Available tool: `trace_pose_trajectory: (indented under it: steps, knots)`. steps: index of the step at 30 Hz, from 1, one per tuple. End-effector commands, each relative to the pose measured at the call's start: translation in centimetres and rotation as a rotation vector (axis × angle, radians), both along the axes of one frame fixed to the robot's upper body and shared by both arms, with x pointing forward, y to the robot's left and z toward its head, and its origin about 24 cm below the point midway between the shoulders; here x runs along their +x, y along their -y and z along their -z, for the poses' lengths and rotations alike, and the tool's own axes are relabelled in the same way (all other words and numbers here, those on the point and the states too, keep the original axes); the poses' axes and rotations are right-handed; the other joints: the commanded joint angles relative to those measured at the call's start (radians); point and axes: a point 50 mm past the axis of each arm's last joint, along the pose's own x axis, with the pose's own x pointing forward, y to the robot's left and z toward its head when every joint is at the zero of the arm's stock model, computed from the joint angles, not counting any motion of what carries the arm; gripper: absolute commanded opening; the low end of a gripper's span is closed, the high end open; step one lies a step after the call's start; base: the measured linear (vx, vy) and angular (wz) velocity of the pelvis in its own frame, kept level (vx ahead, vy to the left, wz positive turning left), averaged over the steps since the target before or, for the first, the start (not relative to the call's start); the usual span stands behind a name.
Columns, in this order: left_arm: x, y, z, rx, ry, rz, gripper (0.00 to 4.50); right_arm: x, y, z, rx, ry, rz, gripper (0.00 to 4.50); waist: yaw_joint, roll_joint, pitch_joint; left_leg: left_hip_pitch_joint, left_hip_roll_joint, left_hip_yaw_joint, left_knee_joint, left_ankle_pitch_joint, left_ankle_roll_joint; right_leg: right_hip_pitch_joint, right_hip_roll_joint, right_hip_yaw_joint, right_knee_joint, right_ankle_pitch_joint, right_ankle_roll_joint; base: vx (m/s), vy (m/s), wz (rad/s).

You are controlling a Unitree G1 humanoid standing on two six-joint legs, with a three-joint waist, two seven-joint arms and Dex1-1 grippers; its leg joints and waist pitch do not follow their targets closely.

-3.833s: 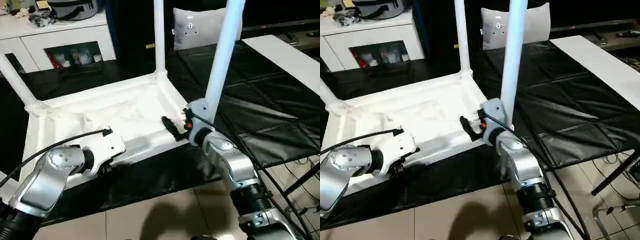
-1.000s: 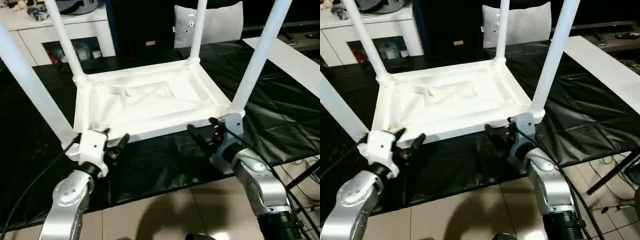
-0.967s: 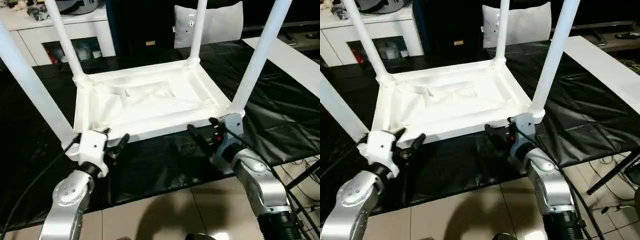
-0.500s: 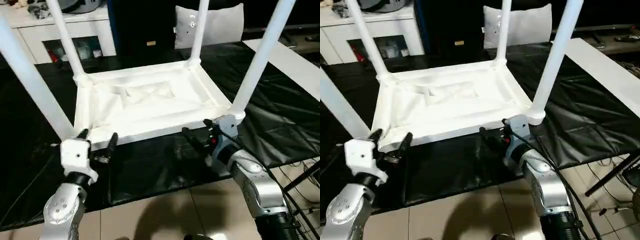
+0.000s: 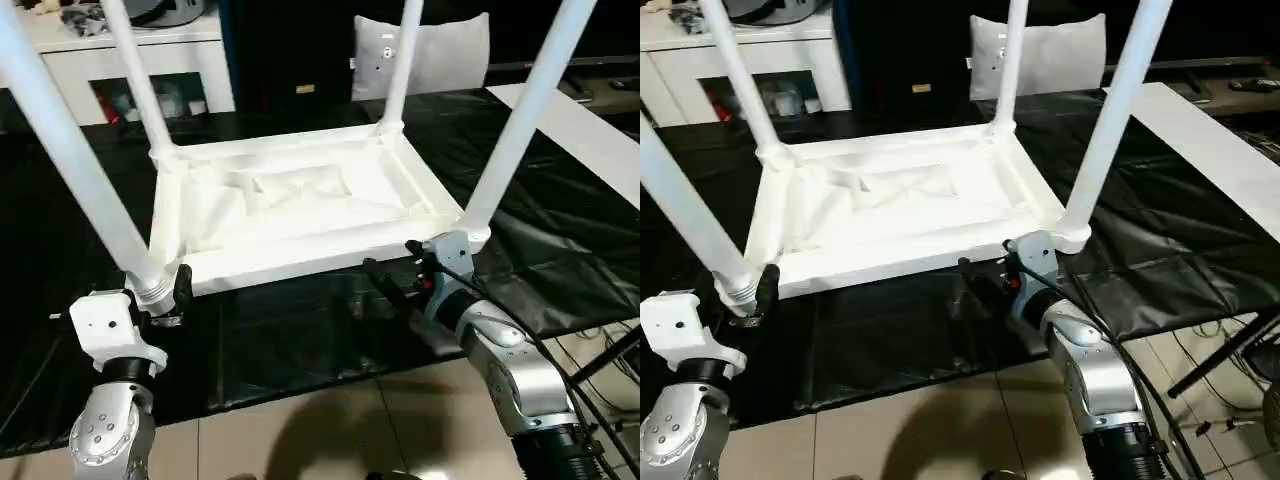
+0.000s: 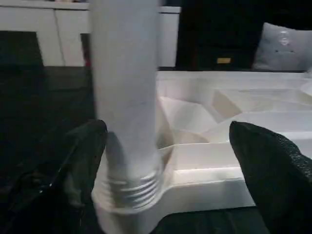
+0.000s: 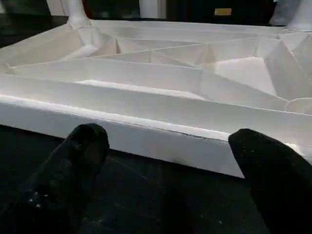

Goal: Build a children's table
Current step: Rotate table base

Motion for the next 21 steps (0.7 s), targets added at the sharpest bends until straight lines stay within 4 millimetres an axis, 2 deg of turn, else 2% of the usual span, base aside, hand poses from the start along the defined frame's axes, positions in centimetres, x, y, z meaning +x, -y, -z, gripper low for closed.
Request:
trace_pose_trajectory:
  steps: [1,3,4,5,6,7,8,9,10,12,13,14,15,16,17,19,21]
  knots:
    - [0.2,-0.4,-0.1,0.005,0.009,-0.019,4.42,0.0,0.1,0.3,-0.016,-0.018,-0.002,4.5,-0.002,-0.001,-0.047,0.002,0.047,-0.024,-0.085,-0.344,0.029,0.038,-0.051,0.047,-0.097,-0.523,-0.025,0.0,0.0,0.0]
    - [0.7,-0.9,-0.3,0.015,0.015,-0.014,4.42,0.0,0.2,0.3,-0.022,-0.023,0.003,4.5,0.001,0.004,-0.049,0.001,0.049,-0.025,-0.086,-0.332,0.029,0.041,-0.051,0.05,-0.092,-0.483,-0.036,0.0,0.0,0.0]
    - [0.8,-1.0,-0.3,0.016,0.016,-0.013,4.42,0.0,0.3,0.3,-0.023,-0.024,0.004,4.5,0.001,0.003,-0.05,0.004,0.048,-0.023,-0.086,-0.331,0.029,0.039,-0.049,0.051,-0.09,-0.464,-0.043,0.0,0.0,0.0]
    - [1.7,-1.7,-0.5,0.024,0.021,0.001,4.42,0.2,0.5,0.5,-0.035,-0.038,0.023,4.5,0.003,0.01,-0.049,0.004,0.047,-0.024,-0.087,-0.329,0.026,0.04,-0.049,0.051,-0.088,-0.441,-0.054,0.0,0.0,0.0]
    - [2.2,-2.0,-0.6,0.027,0.021,0.008,4.42,0.2,0.6,0.6,-0.039,-0.046,0.033,4.5,0.003,0.009,-0.051,0.008,0.046,-0.024,-0.087,-0.336,0.024,0.041,-0.048,0.051,-0.084,-0.426,-0.061,0.0,0.0,0.0]
    - [2.5,-2.2,-0.7,0.029,0.021,0.009,4.42,0.3,0.7,0.7,-0.043,-0.052,0.041,4.5,0.003,0.01,-0.051,0.005,0.047,-0.025,-0.088,-0.331,0.019,0.045,-0.049,0.051,-0.081,-0.407,-0.069,0.0,0.0,0.0]
    - [3.1,-2.4,-0.8,0.028,0.016,0.019,4.42,0.3,0.8,0.8,-0.047,-0.061,0.053,4.5,0.004,0.016,-0.053,0.007,0.047,-0.026,-0.088,-0.326,0.017,0.045,-0.05,0.052,-0.079,-0.39,-0.075,0.0,0.0,0.0]
    - [4.0,-2.7,-1.1,0.04,0.012,0.038,4.42,0.4,1.0,0.9,-0.052,-0.072,0.07,4.5,0.002,0.014,-0.053,0.01,0.046,-0.024,-0.087,-0.327,0.015,0.043,-0.049,0.053,-0.078,-0.373,-0.086,0.0,0.0,0.0]
    - [4.0,-2.7,-1.1,0.04,0.012,0.038,4.42,0.4,1.0,0.9,-0.052,-0.072,0.07,4.5,0.002,0.015,-0.057,0.008,0.047,-0.025,-0.087,-0.315,0.011,0.049,-0.051,0.054,-0.071,-0.342,-0.098,0.0,0.0,0.0]
    - [4.4,-2.8,-1.3,0.05,0.016,0.048,4.42,0.4,1.1,1.0,-0.054,-0.076,0.077,4.5,0.003,0.015,-0.059,0.008,0.049,-0.023,-0.085,-0.288,0.014,0.051,-0.053,0.056,-0.065,-0.294,-0.121,0.0,0.0,0.0]
    - [4.9,-2.9,-1.4,0.048,0.011,0.068,4.42,0.5,1.2,1.1,-0.056,-0.085,0.089,4.5,0.001,0.016,-0.058,0.002,0.048,-0.023,-0.086,-0.276,0.017,0.055,-0.053,0.055,-0.063,-0.287,-0.127,0.0,0.0,0.0]
    - [5.5,-3.1,-1.6,0.056,0.009,0.084,4.42,0.6,1.5,1.3,-0.066,-0.102,0.108,4.5,0.001,0.016,-0.058,0.002,0.048,-0.023,-0.086,-0.276,0.017,0.055,-0.053,0.055,-0.063,-0.287,-0.127,0.0,0.0,0.0]
    - [6.1,-3.2,-1.7,0.055,0.004,0.098,4.42,0.7,1.7,1.4,-0.075,-0.114,0.123,4.5,0.002,0.016,-0.06,0.007,0.043,-0.02,-0.082,-0.27,0.02,0.052,-0.053,0.056,-0.063,-0.303,-0.131,0.0,0.0,0.0]
    - [6.1,-3.2,-1.7,0.055,0.004,0.098,4.42,0.7,1.7,1.4,-0.075,-0.114,0.123,4.5,0.002,0.017,-0.059,0.007,0.044,-0.021,-0.083,-0.276,0.017,0.053,-0.053,0.056,-0.063,-0.311,-0.132,0.0,0.0,0.0]
    - [6.7,-3.3,-1.9,0.051,0.001,0.118,4.42,0.9,2.0,1.6,-0.081,-0.124,0.141,4.5,0.002,0.014,-0.059,0.008,0.047,-0.021,-0.083,-0.273,0.012,0.054,-0.056,0.056,-0.064,-0.315,-0.133,0.0,0.0,0.0]
    - [7.3,-3.2,-2.1,0.041,-0.001,0.146,4.42,1.1,2.2,1.6,-0.08,-0.134,0.16,4.5,0.001,0.017,-0.06,0.009,0.046,-0.019,-0.082,-0.265,0.011,0.052,-0.055,0.057,-0.062,-0.309,-0.139,0.0,0.0,0.0]
    - [8.1,-2.8,-2.2,-0.003,-0.024,0.259,4.42,1.9,2.8,1.7,-0.073,-0.151,0.192,4.5,-0.001,0.017,-0.058,0.012,0.045,-0.018,-0.081,-0.285,0.005,0.05,-0.056,0.057,-0.064,-0.332,-0.143,0.0,0.0,0.0]
